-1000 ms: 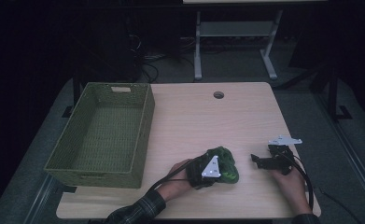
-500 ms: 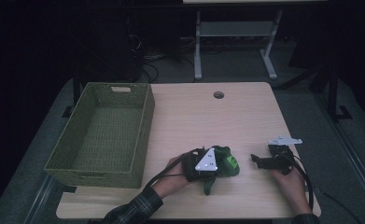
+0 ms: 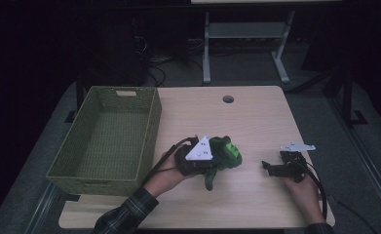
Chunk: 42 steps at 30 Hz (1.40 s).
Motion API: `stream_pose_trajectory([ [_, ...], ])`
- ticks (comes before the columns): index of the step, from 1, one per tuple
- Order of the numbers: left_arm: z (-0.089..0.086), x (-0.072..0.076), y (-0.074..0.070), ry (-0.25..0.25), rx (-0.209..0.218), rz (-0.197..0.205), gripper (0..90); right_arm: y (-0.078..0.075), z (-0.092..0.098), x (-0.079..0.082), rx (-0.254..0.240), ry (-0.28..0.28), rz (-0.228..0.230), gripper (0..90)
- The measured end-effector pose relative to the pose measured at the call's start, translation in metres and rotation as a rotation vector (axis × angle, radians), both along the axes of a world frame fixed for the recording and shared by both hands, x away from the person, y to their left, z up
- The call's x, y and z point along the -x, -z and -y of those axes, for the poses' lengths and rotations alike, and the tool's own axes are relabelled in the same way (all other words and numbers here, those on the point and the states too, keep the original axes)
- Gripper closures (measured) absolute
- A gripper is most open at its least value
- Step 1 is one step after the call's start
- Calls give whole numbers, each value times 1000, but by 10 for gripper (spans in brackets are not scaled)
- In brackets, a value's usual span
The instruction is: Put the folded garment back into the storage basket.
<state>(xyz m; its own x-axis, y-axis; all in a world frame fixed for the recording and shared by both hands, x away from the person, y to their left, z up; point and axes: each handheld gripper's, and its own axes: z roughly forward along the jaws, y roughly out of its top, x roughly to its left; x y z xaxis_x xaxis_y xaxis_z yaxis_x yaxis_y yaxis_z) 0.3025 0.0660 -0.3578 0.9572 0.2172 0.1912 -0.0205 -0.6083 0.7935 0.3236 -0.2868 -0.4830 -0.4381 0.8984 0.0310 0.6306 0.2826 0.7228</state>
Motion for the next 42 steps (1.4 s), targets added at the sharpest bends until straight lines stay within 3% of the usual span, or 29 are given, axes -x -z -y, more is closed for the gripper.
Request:
stream_pose_trajectory([
  [12, -72, -14, -51, -154, 18, 75, 770, 0, 0, 0, 0, 1, 0, 139],
  [18, -124, -18, -73, -278, 29, 124, 768, 0, 0, 0, -1, 2, -1, 140],
  [22, -158, -20, -78, -369, 14, 147, 768, 0, 0, 0, 0, 2, 0, 140],
  [26, -185, -24, -70, -447, -18, 141, 766, 0, 0, 0, 0, 2, -1, 140],
  [33, -219, -35, -37, -549, -72, 77, 765, 0, 0, 0, 0, 2, 0, 140],
  [40, -233, -45, -7, -587, -74, -36, 762, 0, 0, 0, 0, 2, 0, 140],
  [42, -234, -47, -1, -587, -90, -52, 761, 0, 0, 0, 0, 2, 0, 140],
])
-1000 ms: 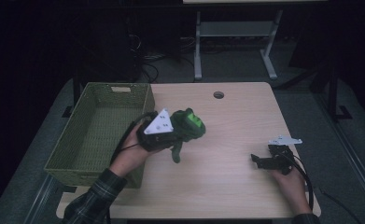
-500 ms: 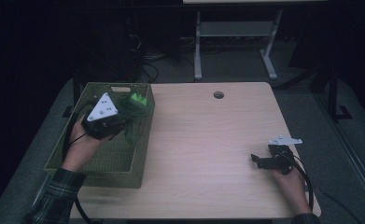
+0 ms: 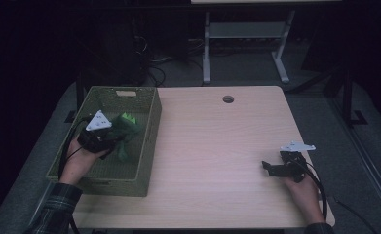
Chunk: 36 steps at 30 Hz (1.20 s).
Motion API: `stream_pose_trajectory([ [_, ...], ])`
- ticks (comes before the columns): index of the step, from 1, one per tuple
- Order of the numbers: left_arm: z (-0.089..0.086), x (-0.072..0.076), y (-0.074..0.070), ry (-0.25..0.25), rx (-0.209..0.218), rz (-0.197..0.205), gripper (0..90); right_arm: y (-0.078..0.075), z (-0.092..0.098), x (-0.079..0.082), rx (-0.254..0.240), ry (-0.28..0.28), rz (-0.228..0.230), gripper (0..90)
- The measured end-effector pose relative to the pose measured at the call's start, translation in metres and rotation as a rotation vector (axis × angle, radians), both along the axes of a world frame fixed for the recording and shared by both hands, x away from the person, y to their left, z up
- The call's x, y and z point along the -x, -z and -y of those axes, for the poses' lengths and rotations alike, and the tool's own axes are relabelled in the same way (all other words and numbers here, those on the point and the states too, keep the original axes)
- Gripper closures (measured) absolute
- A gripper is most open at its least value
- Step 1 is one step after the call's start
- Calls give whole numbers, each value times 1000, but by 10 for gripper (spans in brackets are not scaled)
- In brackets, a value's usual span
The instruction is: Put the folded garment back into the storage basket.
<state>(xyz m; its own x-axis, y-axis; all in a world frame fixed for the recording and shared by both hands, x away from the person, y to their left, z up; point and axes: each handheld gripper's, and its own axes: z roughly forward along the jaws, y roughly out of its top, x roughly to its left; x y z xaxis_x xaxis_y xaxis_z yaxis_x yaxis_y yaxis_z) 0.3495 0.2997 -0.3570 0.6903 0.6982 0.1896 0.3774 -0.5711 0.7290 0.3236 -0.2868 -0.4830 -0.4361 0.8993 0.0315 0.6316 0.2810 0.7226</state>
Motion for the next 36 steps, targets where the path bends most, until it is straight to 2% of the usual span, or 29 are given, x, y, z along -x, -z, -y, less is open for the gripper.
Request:
stream_pose_trajectory([
  [4, 1, -3, 13, -17, 21, -59, 758, 0, 0, 0, 0, 0, 0, 140],
  [7, 1, -4, 23, -23, -4, -98, 756, 0, 0, 0, 0, 0, -1, 140],
  [9, 2, -5, 24, -21, -17, -107, 752, 0, 0, 0, 0, 0, -1, 141],
  [16, 3, -7, 30, -28, -12, -144, 728, 0, 0, 0, 0, 0, 0, 140],
  [23, 5, -9, 35, 5, -35, -183, 684, 0, 0, 0, 0, 0, 0, 140],
  [27, 9, -7, 38, 42, -56, -191, 620, 0, 0, 0, 0, 0, 0, 141],
  [29, 10, -6, 37, 57, -56, -182, 571, 0, 0, 0, 0, 0, 0, 141],
  [35, 11, 1, 28, 64, -20, -167, 451, 0, 0, 0, 0, 1, 0, 142],
  [36, 11, 3, 25, 66, -16, -151, 439, 0, 0, 0, 0, 2, 0, 142],
])
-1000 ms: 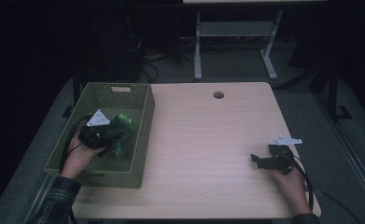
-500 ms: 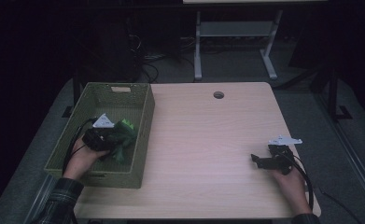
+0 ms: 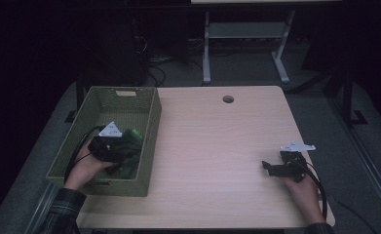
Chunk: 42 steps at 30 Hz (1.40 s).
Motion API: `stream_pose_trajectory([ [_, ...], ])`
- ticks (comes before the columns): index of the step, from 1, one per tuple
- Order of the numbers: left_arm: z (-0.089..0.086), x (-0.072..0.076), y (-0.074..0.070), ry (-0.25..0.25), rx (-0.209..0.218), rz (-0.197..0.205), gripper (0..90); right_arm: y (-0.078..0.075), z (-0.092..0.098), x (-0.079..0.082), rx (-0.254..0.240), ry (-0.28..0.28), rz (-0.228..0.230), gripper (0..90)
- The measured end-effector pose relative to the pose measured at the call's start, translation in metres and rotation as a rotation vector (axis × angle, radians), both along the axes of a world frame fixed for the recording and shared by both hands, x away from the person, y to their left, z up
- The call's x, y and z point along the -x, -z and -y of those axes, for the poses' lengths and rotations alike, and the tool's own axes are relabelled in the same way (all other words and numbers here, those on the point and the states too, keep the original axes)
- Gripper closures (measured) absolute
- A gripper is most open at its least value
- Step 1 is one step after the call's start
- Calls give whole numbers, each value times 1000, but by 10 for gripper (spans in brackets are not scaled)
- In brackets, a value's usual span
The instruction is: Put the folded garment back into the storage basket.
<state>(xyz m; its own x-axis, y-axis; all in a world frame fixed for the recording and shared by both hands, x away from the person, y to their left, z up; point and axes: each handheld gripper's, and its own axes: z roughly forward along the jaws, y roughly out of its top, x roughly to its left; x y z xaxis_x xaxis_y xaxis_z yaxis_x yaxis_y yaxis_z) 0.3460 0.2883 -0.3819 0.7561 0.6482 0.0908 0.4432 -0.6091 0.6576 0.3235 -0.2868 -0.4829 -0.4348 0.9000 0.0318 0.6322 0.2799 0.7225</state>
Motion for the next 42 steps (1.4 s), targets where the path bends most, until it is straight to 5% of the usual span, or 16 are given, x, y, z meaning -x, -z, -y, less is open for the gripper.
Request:
stream_pose_trajectory([
  [6, 0, 10, -20, -7, 64, 53, 353, 0, 0, 0, 0, 0, 0, 142],
  [11, 11, 11, -31, -7, 131, 58, 276, 0, 0, 0, 0, 0, 0, 142],
  [26, 87, 12, -47, 78, 240, 55, 151, 0, 0, 0, 0, 1, 0, 142],
  [34, 135, 18, -35, 104, 260, 43, 149, 0, 0, 0, 0, 1, 0, 141],
  [42, 174, 28, -2, 139, 226, 40, 150, 0, 0, 0, 0, 0, 0, 141],
])
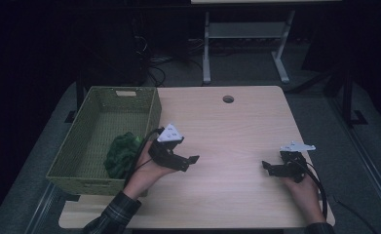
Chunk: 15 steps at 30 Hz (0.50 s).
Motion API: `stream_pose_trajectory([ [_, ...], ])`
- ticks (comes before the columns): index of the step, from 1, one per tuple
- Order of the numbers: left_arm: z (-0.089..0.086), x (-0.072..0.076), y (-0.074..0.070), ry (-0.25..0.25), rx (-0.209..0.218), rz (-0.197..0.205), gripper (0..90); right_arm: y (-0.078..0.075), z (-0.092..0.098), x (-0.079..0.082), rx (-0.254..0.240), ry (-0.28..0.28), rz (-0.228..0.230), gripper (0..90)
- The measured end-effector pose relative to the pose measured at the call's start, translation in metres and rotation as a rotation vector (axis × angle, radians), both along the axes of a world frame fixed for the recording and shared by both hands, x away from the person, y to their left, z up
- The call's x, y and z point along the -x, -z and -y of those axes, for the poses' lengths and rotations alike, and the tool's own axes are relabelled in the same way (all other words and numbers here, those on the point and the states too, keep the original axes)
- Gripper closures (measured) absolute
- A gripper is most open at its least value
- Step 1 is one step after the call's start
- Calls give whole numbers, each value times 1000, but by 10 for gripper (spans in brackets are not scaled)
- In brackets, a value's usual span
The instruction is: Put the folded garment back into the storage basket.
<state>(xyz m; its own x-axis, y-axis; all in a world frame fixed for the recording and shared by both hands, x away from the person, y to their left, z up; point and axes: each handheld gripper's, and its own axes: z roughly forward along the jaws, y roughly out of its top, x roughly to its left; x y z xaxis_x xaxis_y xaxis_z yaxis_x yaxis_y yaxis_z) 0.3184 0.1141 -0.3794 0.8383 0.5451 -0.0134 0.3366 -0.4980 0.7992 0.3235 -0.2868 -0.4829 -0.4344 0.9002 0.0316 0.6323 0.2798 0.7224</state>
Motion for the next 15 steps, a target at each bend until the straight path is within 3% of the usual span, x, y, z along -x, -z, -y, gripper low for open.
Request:
stream_pose_trajectory([
  [4, 13, 2, 21, 11, -36, -10, 150, 0, 0, 0, 0, 0, 0, 141],
  [10, 19, -1, 52, -17, -73, -21, 147, 0, 0, 0, 0, -1, 0, 141],
  [15, 23, -5, 77, -21, -111, -74, 143, 0, 0, 0, 1, -1, 0, 141],
])
